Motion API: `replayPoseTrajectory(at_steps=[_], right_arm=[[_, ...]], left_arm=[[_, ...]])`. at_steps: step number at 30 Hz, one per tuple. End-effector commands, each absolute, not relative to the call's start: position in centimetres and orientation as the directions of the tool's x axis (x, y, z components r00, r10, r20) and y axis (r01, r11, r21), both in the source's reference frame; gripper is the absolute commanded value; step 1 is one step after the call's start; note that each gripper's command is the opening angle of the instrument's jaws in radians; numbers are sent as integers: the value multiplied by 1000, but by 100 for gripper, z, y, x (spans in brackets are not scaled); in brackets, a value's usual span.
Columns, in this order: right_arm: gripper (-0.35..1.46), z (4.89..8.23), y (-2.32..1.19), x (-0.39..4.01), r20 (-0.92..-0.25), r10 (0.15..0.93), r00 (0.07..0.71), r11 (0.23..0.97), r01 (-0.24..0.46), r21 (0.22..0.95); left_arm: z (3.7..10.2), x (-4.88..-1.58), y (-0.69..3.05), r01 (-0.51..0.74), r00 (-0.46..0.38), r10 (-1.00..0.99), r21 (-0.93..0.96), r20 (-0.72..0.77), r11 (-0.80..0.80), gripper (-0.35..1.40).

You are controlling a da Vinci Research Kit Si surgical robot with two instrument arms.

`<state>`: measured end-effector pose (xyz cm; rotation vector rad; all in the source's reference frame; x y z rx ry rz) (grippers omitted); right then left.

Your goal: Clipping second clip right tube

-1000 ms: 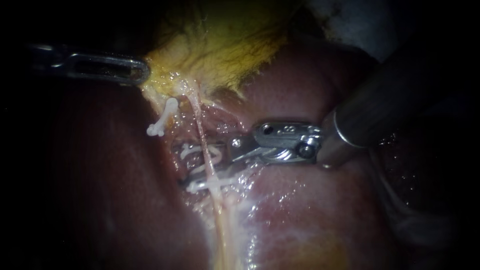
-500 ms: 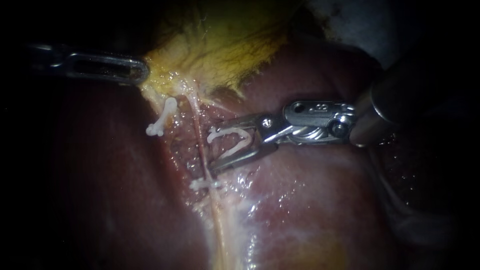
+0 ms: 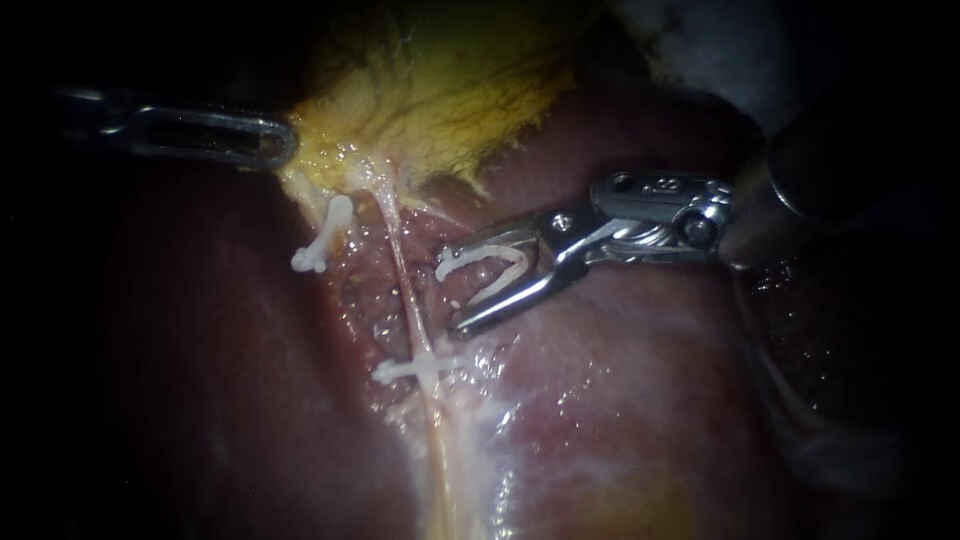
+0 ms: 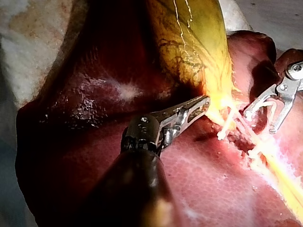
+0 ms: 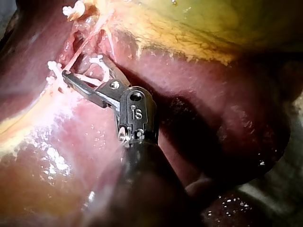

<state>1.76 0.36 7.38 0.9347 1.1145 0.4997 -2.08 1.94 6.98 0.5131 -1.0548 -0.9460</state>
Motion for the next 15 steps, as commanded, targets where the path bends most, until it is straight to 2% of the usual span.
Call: replayPoseTrajectory(at_steps=[1,6,15], right_arm=[[59,738,35,176,-513,766,388,519,97,849],[59,739,31,180,-446,811,379,452,79,888],[59,752,11,196,-381,847,370,387,62,920]], left_arm=[[698,-208,194,403,172,-850,751,498,522,-35],[698,-208,194,403,172,-850,751,498,523,-35],[698,-208,194,404,172,-850,751,498,522,-35]])
